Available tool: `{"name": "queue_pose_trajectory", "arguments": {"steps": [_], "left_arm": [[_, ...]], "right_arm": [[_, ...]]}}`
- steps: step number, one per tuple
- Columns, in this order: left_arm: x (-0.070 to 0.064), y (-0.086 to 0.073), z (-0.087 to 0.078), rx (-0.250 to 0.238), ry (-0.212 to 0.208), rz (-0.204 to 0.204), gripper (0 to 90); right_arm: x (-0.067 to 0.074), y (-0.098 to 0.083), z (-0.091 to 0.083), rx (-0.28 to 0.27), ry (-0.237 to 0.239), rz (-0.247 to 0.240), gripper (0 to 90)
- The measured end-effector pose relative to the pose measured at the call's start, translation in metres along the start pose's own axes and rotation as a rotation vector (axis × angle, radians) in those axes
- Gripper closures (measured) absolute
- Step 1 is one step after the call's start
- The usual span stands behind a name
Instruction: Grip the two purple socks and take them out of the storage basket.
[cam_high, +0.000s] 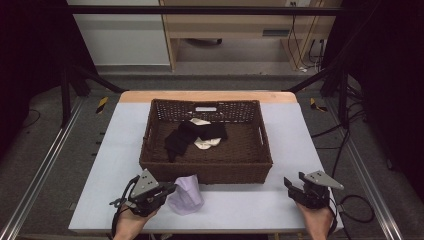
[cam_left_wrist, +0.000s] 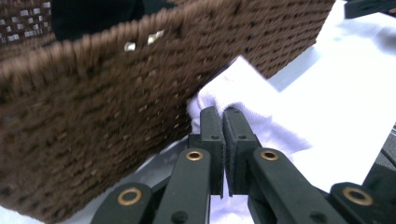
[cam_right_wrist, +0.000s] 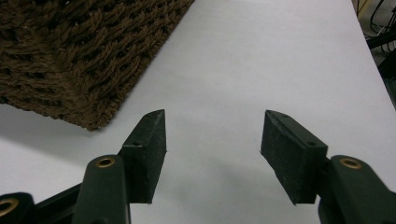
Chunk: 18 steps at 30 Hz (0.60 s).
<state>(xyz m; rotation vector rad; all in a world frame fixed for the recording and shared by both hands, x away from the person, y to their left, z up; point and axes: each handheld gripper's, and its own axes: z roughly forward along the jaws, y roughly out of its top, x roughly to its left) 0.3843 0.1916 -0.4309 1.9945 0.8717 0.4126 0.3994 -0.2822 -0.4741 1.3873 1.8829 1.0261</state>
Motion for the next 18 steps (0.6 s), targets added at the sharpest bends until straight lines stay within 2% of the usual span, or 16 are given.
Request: {"name": "queue_pose_trajectory", "arguments": {"steps": [4,6,8,12,15,18], "left_arm": [[0.003,-0.006,0.004,0.014,0.019,-0.012,85.8],[0.004,-0.008,0.005,0.021,0.022,-0.018,82.5],[0.005,-0.009,0.006,0.034,0.037,-0.027,71.8],[0.007,-0.011,0.002,0.028,0.074,-0.032,52.3],[0.009,-0.013,-0.004,0.019,0.093,-0.035,45.4],[0.013,-0.018,-0.011,0.014,0.119,-0.037,42.7]], "right_arm": [[0.001,0.000,0.000,0.008,0.006,0.007,40.3],[0.001,0.000,0.000,0.007,0.007,0.003,40.1],[0.001,0.000,0.000,0.003,0.007,-0.001,39.9],[0.001,-0.001,-0.001,-0.001,0.005,-0.005,39.5],[0.001,-0.001,-0.001,-0.001,0.006,-0.001,39.4],[0.001,-0.001,-0.001,0.000,0.008,0.005,39.1]]}}
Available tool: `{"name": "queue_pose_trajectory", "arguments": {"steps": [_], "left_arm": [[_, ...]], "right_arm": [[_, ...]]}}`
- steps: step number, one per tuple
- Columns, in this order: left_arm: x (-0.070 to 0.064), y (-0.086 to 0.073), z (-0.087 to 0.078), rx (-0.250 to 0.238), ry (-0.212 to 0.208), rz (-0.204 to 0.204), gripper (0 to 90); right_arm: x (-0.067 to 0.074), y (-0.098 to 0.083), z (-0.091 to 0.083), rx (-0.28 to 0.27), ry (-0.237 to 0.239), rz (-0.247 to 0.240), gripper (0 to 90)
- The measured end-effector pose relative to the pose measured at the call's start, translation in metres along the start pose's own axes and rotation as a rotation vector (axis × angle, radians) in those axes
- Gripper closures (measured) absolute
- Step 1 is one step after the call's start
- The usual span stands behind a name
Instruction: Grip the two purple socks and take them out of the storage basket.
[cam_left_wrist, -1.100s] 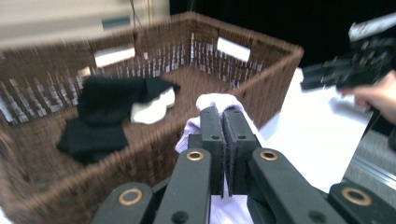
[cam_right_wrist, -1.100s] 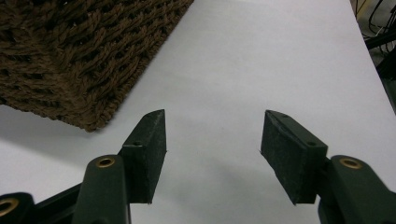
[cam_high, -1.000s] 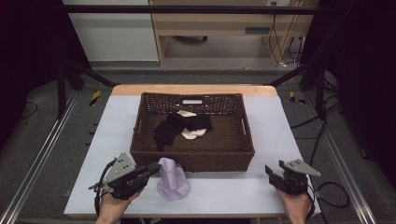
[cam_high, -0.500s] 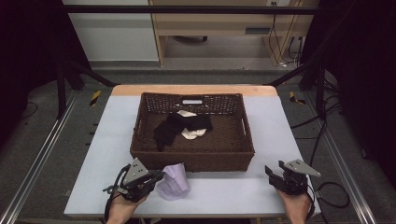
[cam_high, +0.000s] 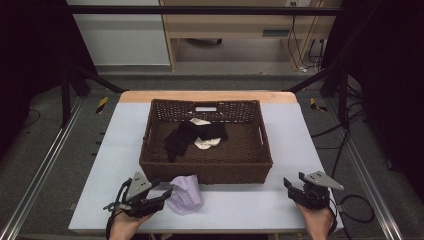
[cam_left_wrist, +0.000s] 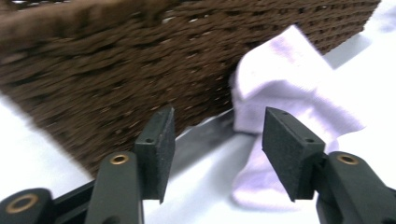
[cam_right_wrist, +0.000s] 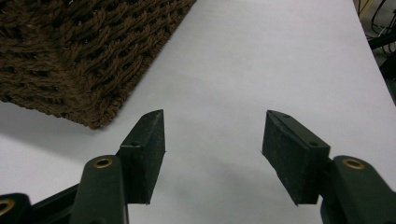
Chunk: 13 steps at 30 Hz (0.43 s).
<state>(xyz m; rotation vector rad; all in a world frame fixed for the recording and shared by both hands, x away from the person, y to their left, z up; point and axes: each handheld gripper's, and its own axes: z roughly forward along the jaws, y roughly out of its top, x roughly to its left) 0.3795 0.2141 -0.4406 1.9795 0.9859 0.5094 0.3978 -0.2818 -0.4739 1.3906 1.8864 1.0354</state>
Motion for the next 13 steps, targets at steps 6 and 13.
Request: {"name": "queue_pose_trajectory", "arguments": {"steps": [6,13], "left_arm": [[0.019,-0.014,-0.005,0.020,0.069,-0.024,41.6],[0.034,-0.021,-0.010,0.004,0.114,-0.055,39.0]], "right_arm": [[0.000,-0.001,0.001,0.000,-0.002,-0.004,38.0],[-0.001,-0.002,0.001,0.007,0.007,0.001,34.6]]}}
